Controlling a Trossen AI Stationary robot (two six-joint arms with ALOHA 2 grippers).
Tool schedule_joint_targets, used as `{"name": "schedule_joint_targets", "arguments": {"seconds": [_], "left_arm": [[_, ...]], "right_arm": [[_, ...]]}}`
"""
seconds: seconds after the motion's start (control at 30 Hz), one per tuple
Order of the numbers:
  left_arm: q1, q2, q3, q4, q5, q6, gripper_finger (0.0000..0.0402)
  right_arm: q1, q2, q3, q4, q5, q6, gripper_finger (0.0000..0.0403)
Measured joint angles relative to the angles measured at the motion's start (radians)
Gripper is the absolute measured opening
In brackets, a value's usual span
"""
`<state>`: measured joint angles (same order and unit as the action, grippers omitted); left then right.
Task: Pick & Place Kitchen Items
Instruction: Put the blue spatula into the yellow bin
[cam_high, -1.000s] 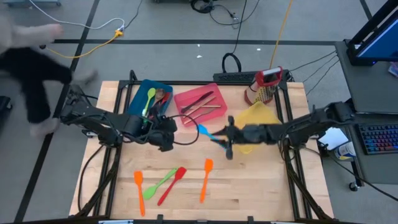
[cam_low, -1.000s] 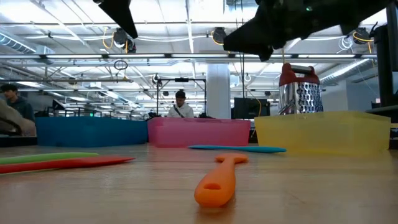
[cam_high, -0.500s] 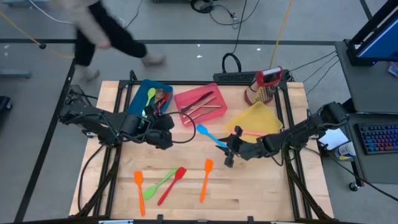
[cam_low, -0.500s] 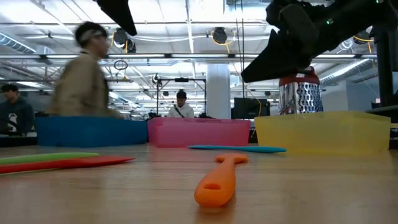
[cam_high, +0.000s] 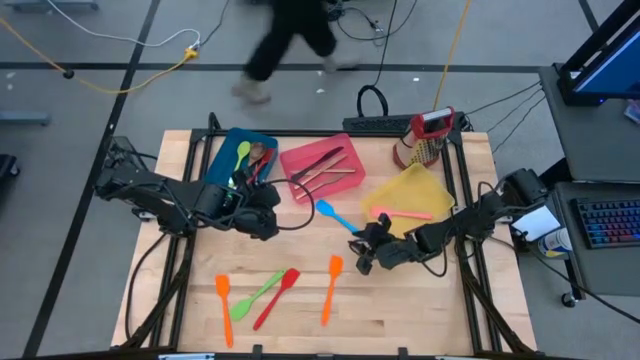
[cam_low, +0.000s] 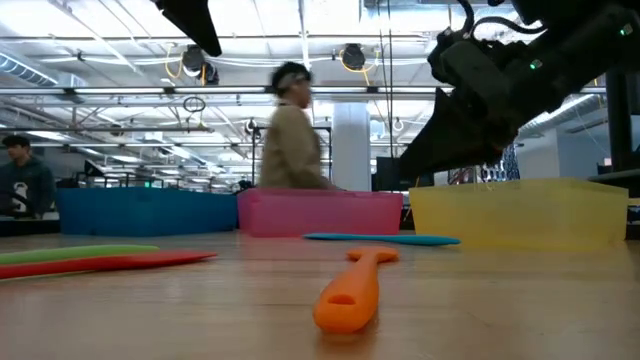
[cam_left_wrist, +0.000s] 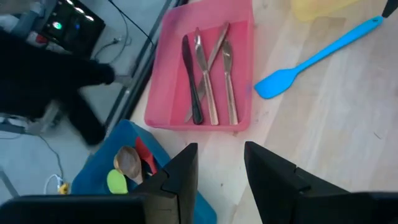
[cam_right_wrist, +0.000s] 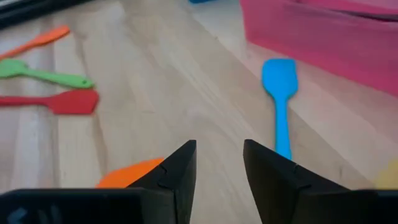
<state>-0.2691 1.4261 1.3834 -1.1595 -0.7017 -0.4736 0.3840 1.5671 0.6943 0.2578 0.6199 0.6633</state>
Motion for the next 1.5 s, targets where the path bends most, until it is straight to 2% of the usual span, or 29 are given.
{"name": "schedule_joint_targets", "arguments": {"seconds": [0.13,0.23,0.37,0.57,0.67,0.87,1.03,1.2,1.37,1.5], "left_arm": [[0.000,0.000,0.000,0.000,-0.021,0.005,0.0136],[0.000,0.000,0.000,0.001,-0.034,0.018,0.0136],[0.000,0.000,0.000,0.003,-0.048,0.019,0.0136],[0.000,0.000,0.000,0.003,-0.050,0.019,0.0136],[0.000,0.000,0.000,0.004,-0.050,0.019,0.0136],[0.000,0.000,0.000,0.004,-0.050,0.016,0.0136],[0.000,0.000,0.000,0.004,-0.050,0.008,0.0136],[0.000,0.000,0.000,0.004,-0.050,0.000,0.0136],[0.000,0.000,0.000,0.004,-0.049,-0.007,0.0136],[0.000,0.000,0.000,0.004,-0.049,-0.006,0.0136]], "right_arm": [[0.007,0.001,0.000,-0.102,0.043,0.044,0.0125],[-0.004,0.007,0.000,-0.160,0.003,0.075,0.0125],[-0.013,0.020,0.000,-0.214,-0.019,0.032,0.0125],[-0.047,-0.012,0.034,-0.430,-0.034,0.079,0.0125],[-0.053,-0.009,0.032,-0.400,-0.054,0.077,0.0125],[-0.050,-0.010,0.033,-0.235,-0.062,0.002,0.0125],[-0.064,-0.007,0.060,-0.253,-0.080,-0.070,0.0125],[-0.129,0.036,0.126,-0.345,-0.182,-0.089,0.0125],[-0.162,0.137,0.219,-0.458,-0.248,-0.108,0.0125],[-0.180,0.209,0.299,-0.600,-0.252,-0.109,0.0125]]}}
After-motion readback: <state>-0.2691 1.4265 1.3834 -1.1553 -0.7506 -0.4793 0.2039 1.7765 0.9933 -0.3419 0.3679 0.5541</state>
